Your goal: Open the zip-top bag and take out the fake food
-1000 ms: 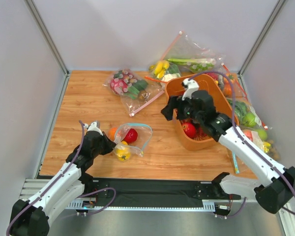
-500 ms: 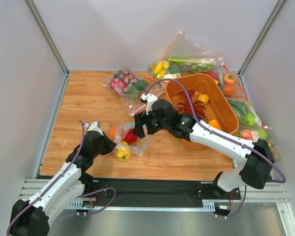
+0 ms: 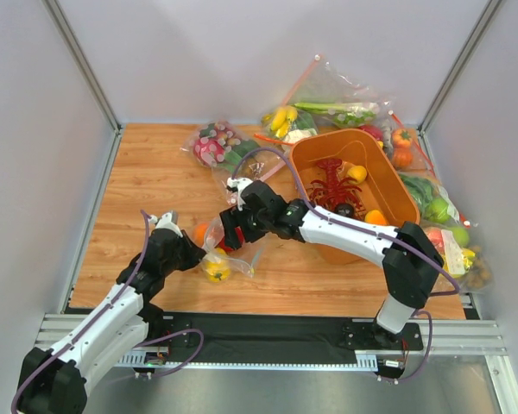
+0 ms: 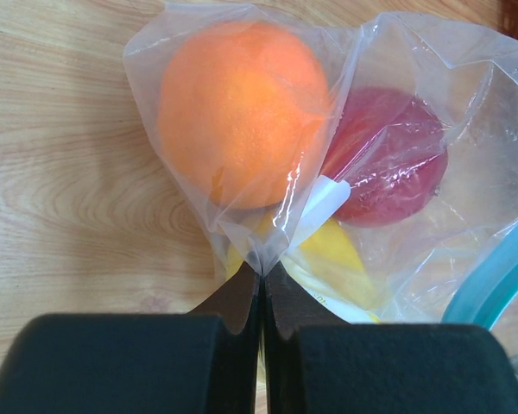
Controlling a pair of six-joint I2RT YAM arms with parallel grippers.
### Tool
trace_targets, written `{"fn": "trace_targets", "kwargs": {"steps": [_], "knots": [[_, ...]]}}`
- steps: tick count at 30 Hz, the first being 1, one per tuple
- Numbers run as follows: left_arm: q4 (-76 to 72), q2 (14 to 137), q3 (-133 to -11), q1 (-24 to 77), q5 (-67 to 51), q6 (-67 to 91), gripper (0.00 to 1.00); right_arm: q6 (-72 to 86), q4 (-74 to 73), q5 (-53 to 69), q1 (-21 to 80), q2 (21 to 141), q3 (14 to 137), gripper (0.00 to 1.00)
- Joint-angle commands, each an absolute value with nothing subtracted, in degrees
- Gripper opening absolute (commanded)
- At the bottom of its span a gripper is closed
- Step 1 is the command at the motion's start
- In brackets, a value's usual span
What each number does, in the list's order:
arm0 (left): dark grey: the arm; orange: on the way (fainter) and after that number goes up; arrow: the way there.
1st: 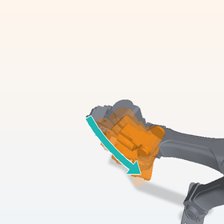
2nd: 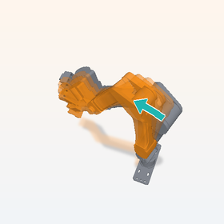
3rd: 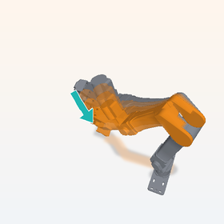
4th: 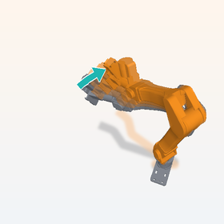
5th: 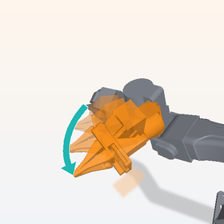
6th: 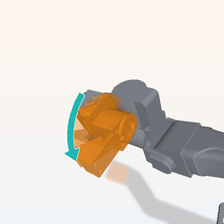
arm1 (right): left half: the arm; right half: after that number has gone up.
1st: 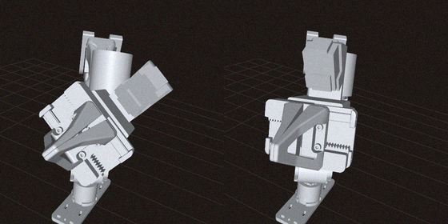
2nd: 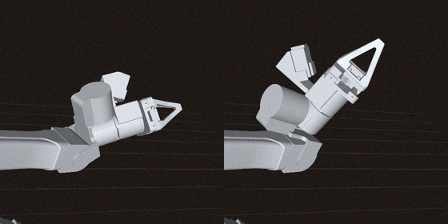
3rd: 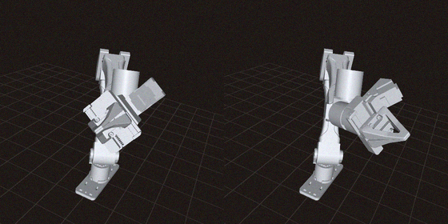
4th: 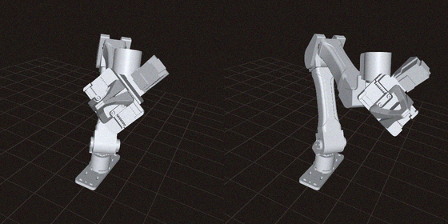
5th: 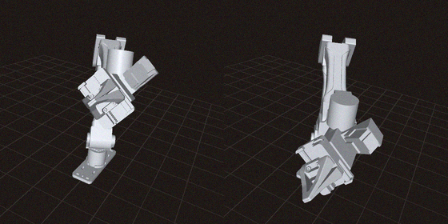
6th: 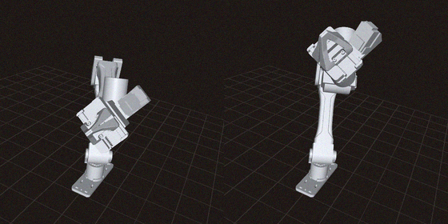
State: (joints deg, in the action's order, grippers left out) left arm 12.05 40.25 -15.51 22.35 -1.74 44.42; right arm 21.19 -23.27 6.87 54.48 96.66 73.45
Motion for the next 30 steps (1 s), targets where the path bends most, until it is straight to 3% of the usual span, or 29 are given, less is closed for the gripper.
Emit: {"fn": "trace_targets", "kwargs": {"steps": [1,10,30], "knots": [[10.11,40.52,-16.43,22.06,-2.9,43.07,0.0,20.66,-19.78,4.23,54.84,98.43,75.24,0.82],[9.76,40.96,-16.35,22.06,-4.31,41.84,0.0,20.04,-8.79,0.09,54.84,103.35,72.86,0.83],[11.43,39.99,-17.23,22.06,-4.92,40.08,0.0,15.91,-9.31,-5.36,57.04,111.61,77.34,0.83]]}}
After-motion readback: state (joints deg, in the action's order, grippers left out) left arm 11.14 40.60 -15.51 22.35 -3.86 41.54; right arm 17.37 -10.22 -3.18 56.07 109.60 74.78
